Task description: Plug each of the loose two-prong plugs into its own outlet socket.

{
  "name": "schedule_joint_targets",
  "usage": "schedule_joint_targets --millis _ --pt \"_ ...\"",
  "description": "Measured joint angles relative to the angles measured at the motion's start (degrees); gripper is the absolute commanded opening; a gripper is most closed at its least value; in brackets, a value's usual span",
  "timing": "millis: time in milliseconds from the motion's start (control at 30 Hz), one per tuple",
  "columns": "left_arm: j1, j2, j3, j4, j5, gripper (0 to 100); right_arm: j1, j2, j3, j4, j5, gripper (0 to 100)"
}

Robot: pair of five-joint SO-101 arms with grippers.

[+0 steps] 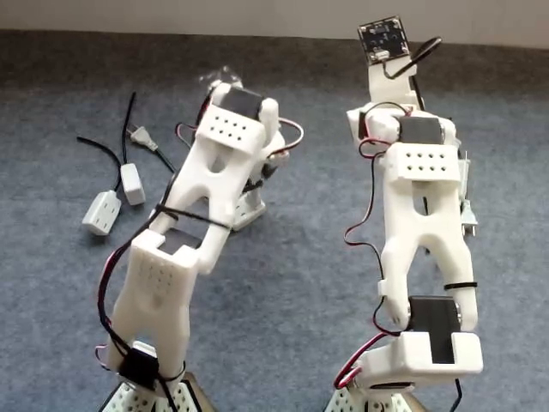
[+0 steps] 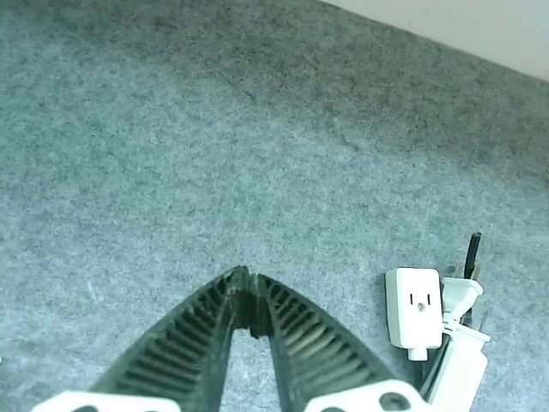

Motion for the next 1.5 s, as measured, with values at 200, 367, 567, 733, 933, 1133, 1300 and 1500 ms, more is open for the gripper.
schedule_joint_targets --millis 200,367,567,733,933,1133,1300,1500 --pt "-1.49 -9.14 -2.99 0.79 -7.91 12 0.09 0.00 0.00 0.00 0.00 0.8" --pt "-4.57 -19.25 -4.66 0.97 -16.62 12 -0.09 0.00 0.00 0.00 0.00 1.0" --pt "-14.33 -33.05 -0.44 2.29 -28.84 12 -4.40 0.00 0.00 2.20 0.00 11.8" --pt "-21.54 -43.52 16.79 2.37 -32.53 12 -10.02 0.00 0.00 5.89 0.00 15.6" --pt "-28.66 -53.80 29.80 0.62 -32.97 12 -16.35 0.00 -0.53 10.37 -1.67 21.2" --pt "-33.41 -60.40 40.18 -7.91 -28.40 12 -17.85 0.35 -0.70 11.69 -21.10 23.8" --pt "-33.49 -62.77 48.62 -15.91 -25.76 12 -19.25 5.10 -0.97 11.69 -42.64 31.7" --pt "-33.49 -65.41 52.48 -19.08 -25.49 12 -26.90 13.10 -0.97 11.69 -63.30 37.5"
